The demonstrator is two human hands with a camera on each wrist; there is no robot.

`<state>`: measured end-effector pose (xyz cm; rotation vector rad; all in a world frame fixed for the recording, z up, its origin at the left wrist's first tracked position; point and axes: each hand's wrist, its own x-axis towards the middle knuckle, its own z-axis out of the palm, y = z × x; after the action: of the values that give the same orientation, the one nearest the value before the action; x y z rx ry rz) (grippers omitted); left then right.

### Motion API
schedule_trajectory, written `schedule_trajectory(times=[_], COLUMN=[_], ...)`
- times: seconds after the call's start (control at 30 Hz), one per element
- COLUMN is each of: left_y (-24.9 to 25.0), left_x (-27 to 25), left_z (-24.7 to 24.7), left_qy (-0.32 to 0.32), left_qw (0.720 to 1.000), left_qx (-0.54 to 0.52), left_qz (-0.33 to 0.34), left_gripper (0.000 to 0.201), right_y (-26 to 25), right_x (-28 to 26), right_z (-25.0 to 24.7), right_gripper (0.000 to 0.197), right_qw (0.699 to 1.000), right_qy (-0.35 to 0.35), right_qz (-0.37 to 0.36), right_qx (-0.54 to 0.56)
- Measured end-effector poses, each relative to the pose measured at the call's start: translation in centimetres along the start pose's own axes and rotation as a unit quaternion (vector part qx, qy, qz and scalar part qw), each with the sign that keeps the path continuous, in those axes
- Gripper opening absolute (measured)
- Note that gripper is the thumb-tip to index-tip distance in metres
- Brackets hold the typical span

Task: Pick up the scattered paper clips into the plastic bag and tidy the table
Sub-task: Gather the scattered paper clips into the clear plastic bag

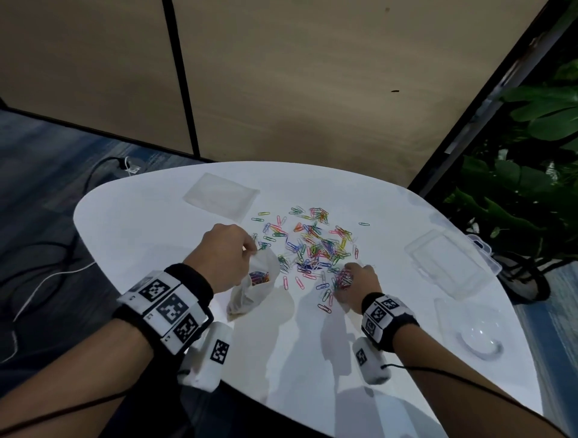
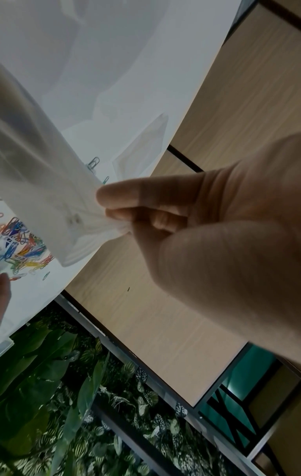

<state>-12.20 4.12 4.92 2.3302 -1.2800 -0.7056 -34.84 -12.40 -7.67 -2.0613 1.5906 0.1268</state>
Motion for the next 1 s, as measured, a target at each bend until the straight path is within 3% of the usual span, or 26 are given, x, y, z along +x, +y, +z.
schedule_trajectory(times=[0.23,0.33,0.47,0.6,0.67,0.7,0.77,0.83,0.9,0.93,1.0], left_y=[0.2,0.6,1.0,1.1,1.2,1.3,1.4,1.5,1.5,1.5,1.6], left_x=[0.5,0.5,0.4,0.5,0.6,0.6,0.6,0.6,0.6,0.6,0.6], left_z=[0.6,0.9,1.0,1.0,1.1,1.2,1.4,1.5,1.6,1.6,1.6], left_qy=[-0.009,-0.014,-0.019,-0.023,-0.023,-0.022,-0.022,-0.02,-0.017,-0.014,-0.007], left_qw=[1.0,1.0,1.0,1.0,1.0,1.0,1.0,1.0,1.0,1.0,1.0], left_qx=[-0.001,0.001,0.01,0.008,0.009,0.01,0.01,0.004,0.0,0.0,-0.001], left_qz=[0.003,0.005,0.01,0.009,0.01,0.012,0.012,0.007,0.004,0.005,0.009], left_gripper=[0.025,0.025,0.026,0.026,0.025,0.025,0.027,0.028,0.028,0.028,0.028], right_y=[0.0,-0.3,-0.1,1.2,1.0,0.6,-1.5,-4.5,-7.2,-8.4,-9.9], right_x=[1.8,1.7,2.2,2.7,2.5,2.2,1.2,-0.8,-2.7,-3.8,-5.1], right_z=[1.2,1.1,-0.1,-2.3,-3.2,-3.6,-4.4,-5.2,-5.3,-5.1,-3.9], right_gripper=[0.031,0.02,0.019,0.017,0.017,0.019,0.022,0.023,0.019,0.017,0.012], right_qw=[0.982,0.974,0.985,0.994,0.96,0.919,0.807,0.73,0.698,0.695,0.719], right_qy=[0.079,0.087,0.074,0.059,0.008,-0.025,-0.105,-0.173,-0.22,-0.239,-0.258], right_qz=[-0.121,-0.138,-0.087,0.03,0.068,0.068,0.053,0.023,-0.016,-0.029,-0.05], right_qx=[-0.12,-0.159,-0.133,0.082,0.271,0.388,0.578,0.66,0.682,0.677,0.643])
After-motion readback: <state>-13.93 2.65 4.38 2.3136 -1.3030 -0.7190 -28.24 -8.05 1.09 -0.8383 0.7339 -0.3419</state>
